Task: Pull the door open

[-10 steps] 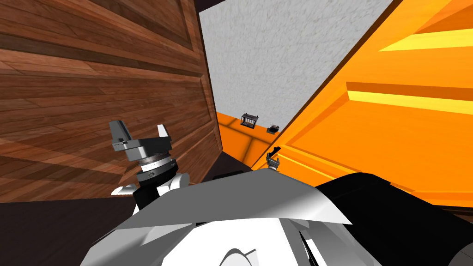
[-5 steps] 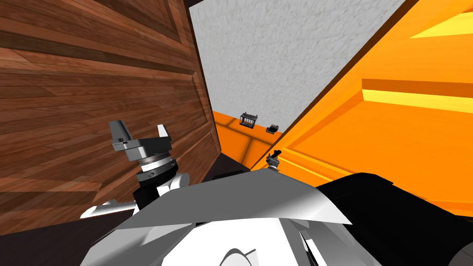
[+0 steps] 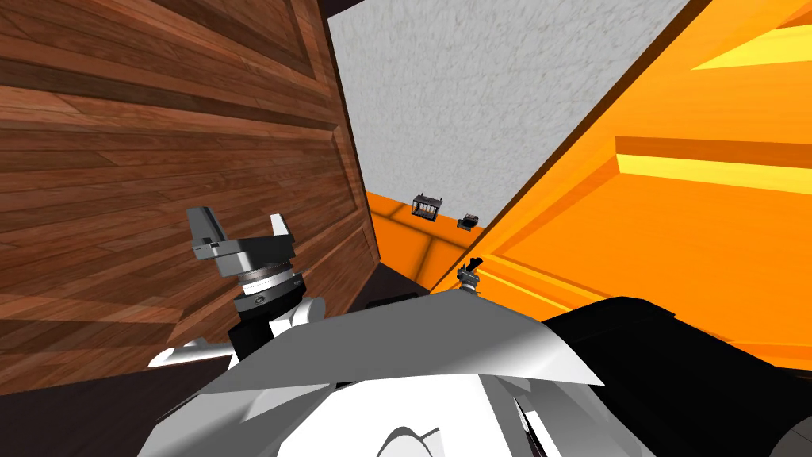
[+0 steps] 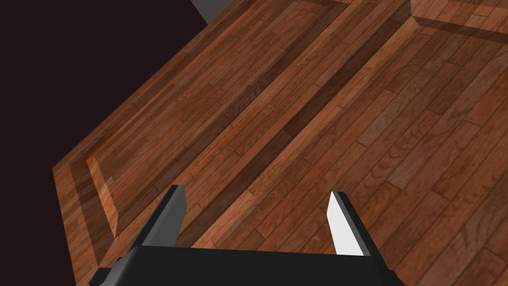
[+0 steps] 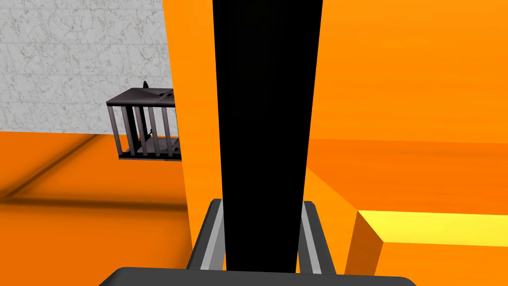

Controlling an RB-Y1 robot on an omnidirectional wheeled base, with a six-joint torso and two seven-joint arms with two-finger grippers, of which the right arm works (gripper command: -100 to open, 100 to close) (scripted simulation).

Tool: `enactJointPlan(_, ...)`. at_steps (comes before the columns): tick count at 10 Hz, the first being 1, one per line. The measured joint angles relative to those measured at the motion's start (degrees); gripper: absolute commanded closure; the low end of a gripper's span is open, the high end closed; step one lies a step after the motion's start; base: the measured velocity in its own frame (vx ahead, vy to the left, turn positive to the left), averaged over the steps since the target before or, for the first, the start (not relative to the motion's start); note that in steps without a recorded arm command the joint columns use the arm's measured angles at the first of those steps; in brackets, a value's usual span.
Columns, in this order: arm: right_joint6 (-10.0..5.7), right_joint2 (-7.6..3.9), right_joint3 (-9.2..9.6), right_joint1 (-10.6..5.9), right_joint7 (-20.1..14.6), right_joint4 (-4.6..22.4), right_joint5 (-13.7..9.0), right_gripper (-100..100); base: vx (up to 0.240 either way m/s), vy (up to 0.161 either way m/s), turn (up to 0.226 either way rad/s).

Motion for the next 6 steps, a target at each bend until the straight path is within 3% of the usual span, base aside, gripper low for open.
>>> enactJointPlan(3,-0.29,-1.00,1.08,-0.06,-1.2,-0.1,0.8,100,-0.189,0.080,0.023)
enactJointPlan(5,-0.21,-1.48,2.33,0.70,-1.9,-0.7,1.5,100,-0.225,0.086,0.056)
enactJointPlan(6,0.20,-1.86,3.04,1.67,-2.2,-1.9,1.9,100,-0.252,-0.003,0.068)
